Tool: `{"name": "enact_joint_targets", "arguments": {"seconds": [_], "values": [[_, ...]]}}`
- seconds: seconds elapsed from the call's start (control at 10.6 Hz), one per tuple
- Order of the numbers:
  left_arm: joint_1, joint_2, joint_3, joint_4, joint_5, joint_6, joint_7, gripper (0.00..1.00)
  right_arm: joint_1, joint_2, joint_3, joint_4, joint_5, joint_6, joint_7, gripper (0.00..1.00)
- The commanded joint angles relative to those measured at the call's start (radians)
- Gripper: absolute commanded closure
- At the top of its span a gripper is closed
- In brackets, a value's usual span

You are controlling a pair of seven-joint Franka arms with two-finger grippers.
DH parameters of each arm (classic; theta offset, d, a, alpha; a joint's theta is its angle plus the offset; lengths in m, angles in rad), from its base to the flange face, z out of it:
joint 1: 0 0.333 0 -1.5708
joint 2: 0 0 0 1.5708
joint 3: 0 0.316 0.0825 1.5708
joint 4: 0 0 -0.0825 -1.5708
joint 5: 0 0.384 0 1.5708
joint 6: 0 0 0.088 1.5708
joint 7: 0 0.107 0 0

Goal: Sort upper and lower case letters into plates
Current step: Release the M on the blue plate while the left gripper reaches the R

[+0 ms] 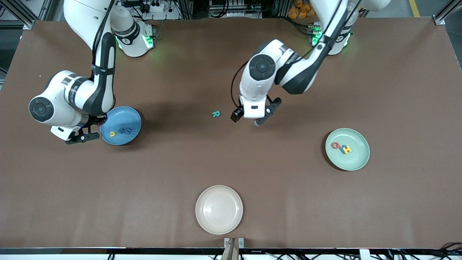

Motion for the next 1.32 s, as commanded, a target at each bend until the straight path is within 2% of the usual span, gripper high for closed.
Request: {"name": "enact_joint_targets", "arguments": {"seconds": [0.0,0.09,0.28,0.38,0.76,0.85,1.23], "values": [[-0.132,0.093,0.11,0.064,-0.024,0.047,-0.24,0.0,0.002,-0.004,-0.006,-0.014,0.008,0.011,-0.022,0.17],[-0.17,0.133,0.141,0.098,-0.024,0.049,-0.317,0.0,0.001,-0.004,-0.006,-0.014,0.019,0.011,-0.022,0.0],[-0.232,0.193,0.201,0.154,-0.032,0.049,-0.461,0.0,-0.001,-0.004,-0.006,-0.014,0.026,0.009,-0.021,0.0],[-0.239,0.21,0.209,0.176,-0.044,0.049,-0.549,0.0,-0.001,-0.004,-0.006,-0.014,0.026,0.009,-0.021,0.0],[-0.278,0.268,0.204,0.199,-0.058,0.091,-0.756,0.0,0.001,-0.007,-0.008,-0.013,0.029,0.003,-0.013,0.0],[-0.288,0.288,0.204,0.208,-0.058,0.118,-0.801,0.0,0.001,-0.007,-0.011,-0.013,0.054,0.0,-0.013,0.0],[-0.315,0.343,0.198,0.218,-0.059,0.173,-0.896,0.0,0.001,-0.012,-0.041,-0.011,0.069,-0.012,-0.013,0.0]]}}
